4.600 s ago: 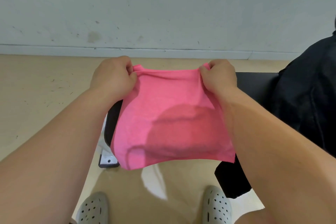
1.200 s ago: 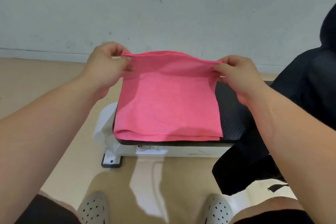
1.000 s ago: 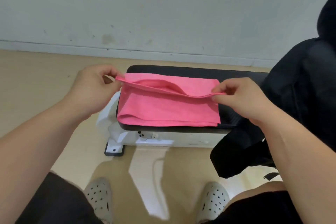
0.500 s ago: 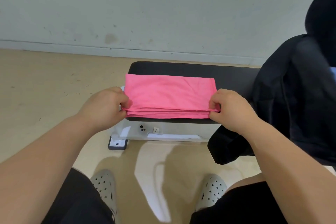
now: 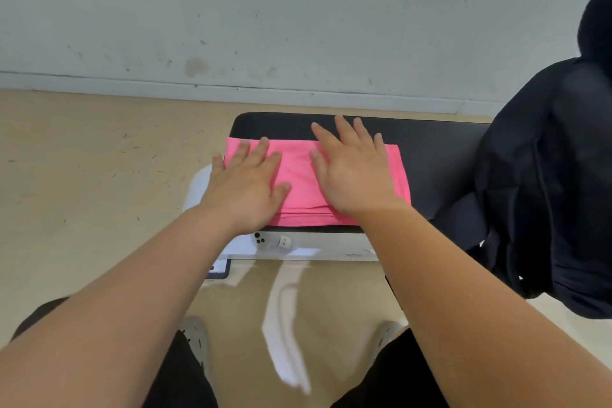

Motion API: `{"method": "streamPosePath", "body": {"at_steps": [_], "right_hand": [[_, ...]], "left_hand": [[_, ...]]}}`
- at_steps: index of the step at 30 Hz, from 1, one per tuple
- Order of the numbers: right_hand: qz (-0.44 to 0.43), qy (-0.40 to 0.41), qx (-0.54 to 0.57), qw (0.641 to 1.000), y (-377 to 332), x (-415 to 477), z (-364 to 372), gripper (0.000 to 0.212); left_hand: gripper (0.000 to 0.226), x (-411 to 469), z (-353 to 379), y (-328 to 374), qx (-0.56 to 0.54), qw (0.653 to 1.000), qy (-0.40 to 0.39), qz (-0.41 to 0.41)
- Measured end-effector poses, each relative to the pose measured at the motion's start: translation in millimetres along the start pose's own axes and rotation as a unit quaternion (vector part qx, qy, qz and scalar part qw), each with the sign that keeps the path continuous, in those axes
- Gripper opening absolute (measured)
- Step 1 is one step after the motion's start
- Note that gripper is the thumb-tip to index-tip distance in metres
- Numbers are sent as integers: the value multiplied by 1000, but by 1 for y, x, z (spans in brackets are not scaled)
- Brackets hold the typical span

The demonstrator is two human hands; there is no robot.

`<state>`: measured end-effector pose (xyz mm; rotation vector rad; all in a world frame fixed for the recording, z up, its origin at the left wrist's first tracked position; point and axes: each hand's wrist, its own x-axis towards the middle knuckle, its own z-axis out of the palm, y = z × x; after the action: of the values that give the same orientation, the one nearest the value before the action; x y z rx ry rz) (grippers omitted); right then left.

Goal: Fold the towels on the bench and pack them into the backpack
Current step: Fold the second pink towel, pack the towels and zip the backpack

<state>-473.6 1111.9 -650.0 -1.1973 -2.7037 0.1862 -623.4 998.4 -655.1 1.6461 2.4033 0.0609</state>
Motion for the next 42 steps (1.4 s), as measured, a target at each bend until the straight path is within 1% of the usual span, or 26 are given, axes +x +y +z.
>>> {"method": "streamPosePath", "body": {"at_steps": [2,4,8,12,13,15,17,19,20,21,23,24,27,28,30,31,34,36,38,40,42], "right_hand": [[15,-61,-33,997,1,4,14,65],[28,-109,-37,993,4,2,25,79],[30,-122,-41,991,12,-3,25,102],[34,-116,-64,991,30,-8,19,110],[36,-115,-69,990,35,-8,17,111],[46,-117,-78,989,39,-9,15,112],[58,-110,-95,988,33,-12,13,109],[49,-78,-83,992,13,-13,10,100],[34,-57,-71,995,1,-12,9,95],[16,-40,-64,997,-11,-11,9,90],[-8,-36,-60,998,-28,-9,14,83],[-11,-49,-59,997,-31,-8,19,80],[-2,-103,-62,993,-31,-6,31,77],[-2,-110,-63,992,-29,-6,32,78],[-4,-113,-63,992,-29,-6,32,79],[-5,-113,-63,992,-29,-6,31,80],[-4,-115,-66,991,-30,-7,31,80],[-2,-114,-61,992,-30,-7,31,80],[-1,-114,-58,992,-31,-8,32,80],[-1,-113,-48,992,-30,-7,32,80],[3,-110,15,994,-28,-5,27,77]], "left_hand": [[81,3,7,3,21,999,-42,-13],[91,1,12,5,29,997,-63,-18],[107,-9,19,1,33,998,-60,-5],[109,-17,21,-8,17,999,-38,29],[108,-18,20,-10,-10,999,-34,33],[102,-20,16,-13,-115,993,3,16],[89,-19,12,-16,-229,969,87,-40],[72,-13,9,-22,-291,935,160,-123],[66,-9,8,-27,-311,921,167,-165],[65,-5,7,-30,-332,909,154,-202],[66,-2,6,-35,-356,894,126,-240],[60,-2,4,-36,-356,894,130,-240],[27,0,-2,-36,-351,897,167,-209],[21,1,-3,-36,-342,902,176,-198],[20,2,-4,-34,-316,914,178,-181],[20,2,-3,-33,-316,914,175,-184],[13,3,-3,-32,-365,890,175,-207],[8,4,-6,-28,-385,882,203,-180],[17,3,-9,-23,-403,874,229,-147],[19,0,-10,-20,-433,858,241,-134],[20,-2,-9,-18,-455,846,248,-126]]}}
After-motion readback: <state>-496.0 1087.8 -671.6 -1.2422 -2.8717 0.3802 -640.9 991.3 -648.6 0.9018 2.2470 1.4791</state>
